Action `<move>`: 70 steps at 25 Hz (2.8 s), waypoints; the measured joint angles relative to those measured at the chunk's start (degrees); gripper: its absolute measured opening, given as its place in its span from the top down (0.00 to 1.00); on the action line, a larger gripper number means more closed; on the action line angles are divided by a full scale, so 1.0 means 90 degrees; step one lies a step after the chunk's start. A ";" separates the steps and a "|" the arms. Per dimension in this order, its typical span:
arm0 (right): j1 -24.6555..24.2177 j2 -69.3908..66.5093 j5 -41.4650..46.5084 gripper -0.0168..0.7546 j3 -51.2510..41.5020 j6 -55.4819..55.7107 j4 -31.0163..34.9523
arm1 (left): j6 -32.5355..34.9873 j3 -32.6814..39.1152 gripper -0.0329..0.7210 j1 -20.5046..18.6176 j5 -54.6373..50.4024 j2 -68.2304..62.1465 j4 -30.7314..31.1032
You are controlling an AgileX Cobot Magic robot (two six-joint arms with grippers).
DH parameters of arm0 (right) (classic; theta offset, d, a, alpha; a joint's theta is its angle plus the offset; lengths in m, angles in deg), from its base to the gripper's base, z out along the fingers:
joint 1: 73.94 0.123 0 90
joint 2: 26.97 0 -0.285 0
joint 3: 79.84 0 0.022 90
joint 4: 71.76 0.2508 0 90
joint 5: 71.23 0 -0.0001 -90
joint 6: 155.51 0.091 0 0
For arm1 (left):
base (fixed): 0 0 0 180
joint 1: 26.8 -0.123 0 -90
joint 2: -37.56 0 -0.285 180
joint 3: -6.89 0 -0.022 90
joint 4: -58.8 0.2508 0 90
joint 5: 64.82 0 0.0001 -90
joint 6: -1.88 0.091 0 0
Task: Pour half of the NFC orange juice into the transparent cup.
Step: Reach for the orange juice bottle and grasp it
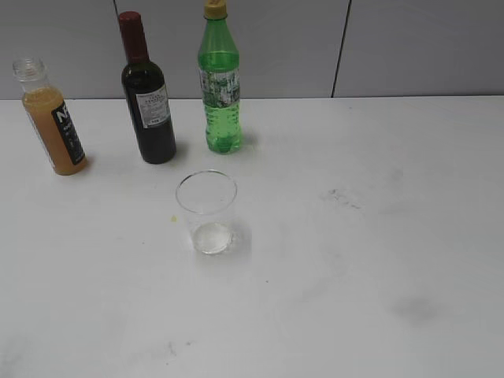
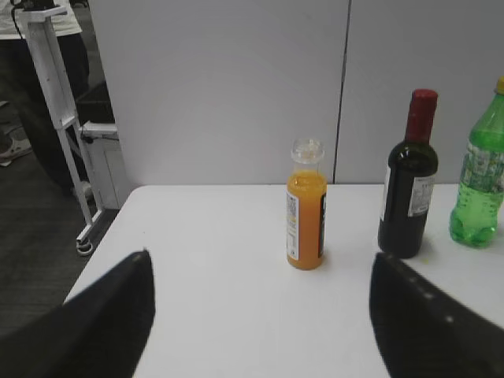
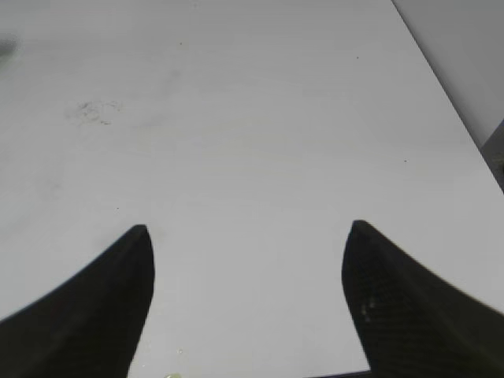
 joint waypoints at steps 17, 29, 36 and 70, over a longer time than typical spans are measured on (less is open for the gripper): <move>0.0000 0.0000 0.0000 0.24 0.0000 -0.0011 0.0000 | 0.0000 0.0014 0.12 0.0000 0.3358 -0.2919 -0.0379; 0.0000 0.0000 0.0000 0.24 0.0000 -0.0011 0.0000 | 0.0000 0.0099 0.13 0.0000 0.5794 -0.5386 -0.0381; 0.0000 0.0000 0.0000 0.24 0.0000 -0.0017 0.0000 | -0.0042 0.0235 0.14 0.0000 0.7415 -0.7345 -0.0381; 0.0000 0.0000 0.0000 0.24 0.0000 -0.0017 0.0005 | -0.0161 -0.0321 0.07 -0.0012 1.1839 -1.2521 -0.0260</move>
